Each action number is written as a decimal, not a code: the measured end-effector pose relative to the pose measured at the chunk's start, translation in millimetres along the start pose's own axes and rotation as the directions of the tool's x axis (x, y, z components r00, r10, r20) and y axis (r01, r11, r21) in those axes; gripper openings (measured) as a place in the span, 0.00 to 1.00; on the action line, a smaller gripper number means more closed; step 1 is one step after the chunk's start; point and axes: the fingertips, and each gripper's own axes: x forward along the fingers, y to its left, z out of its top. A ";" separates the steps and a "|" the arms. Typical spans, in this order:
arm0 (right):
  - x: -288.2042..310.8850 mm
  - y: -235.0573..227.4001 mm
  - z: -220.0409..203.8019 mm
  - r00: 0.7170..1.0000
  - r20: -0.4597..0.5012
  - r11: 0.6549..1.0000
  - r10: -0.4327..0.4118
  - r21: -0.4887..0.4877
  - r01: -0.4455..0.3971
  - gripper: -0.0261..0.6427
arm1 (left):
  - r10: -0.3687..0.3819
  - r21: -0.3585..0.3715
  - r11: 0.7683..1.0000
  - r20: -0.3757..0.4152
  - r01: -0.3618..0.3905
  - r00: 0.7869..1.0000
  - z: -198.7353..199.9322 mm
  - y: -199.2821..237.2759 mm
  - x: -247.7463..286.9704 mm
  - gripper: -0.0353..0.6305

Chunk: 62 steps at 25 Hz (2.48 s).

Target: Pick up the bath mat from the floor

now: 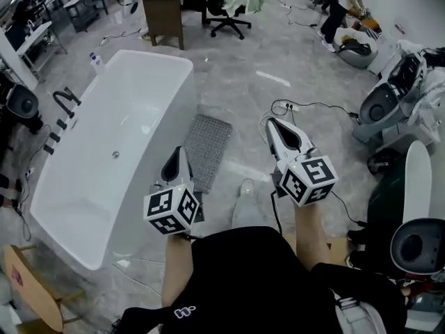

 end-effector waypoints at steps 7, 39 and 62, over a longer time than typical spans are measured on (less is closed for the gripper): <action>24.4 -78.3 -13.8 0.997 -0.016 0.992 -0.072 0.100 0.073 0.05 | -0.056 0.024 0.998 -0.072 0.058 0.996 -6.3 -34.3 73.3 0.06; 259.7 -250.2 -19.8 0.961 -0.077 0.947 0.264 0.210 -0.244 0.05 | 0.322 0.105 0.943 -0.062 -0.315 0.945 30.8 -27.4 281.0 0.06; 357.0 37.1 14.6 0.731 -0.120 0.738 0.672 0.022 -0.674 0.05 | 0.634 -0.106 0.773 0.089 -0.626 0.768 83.7 152.9 128.0 0.06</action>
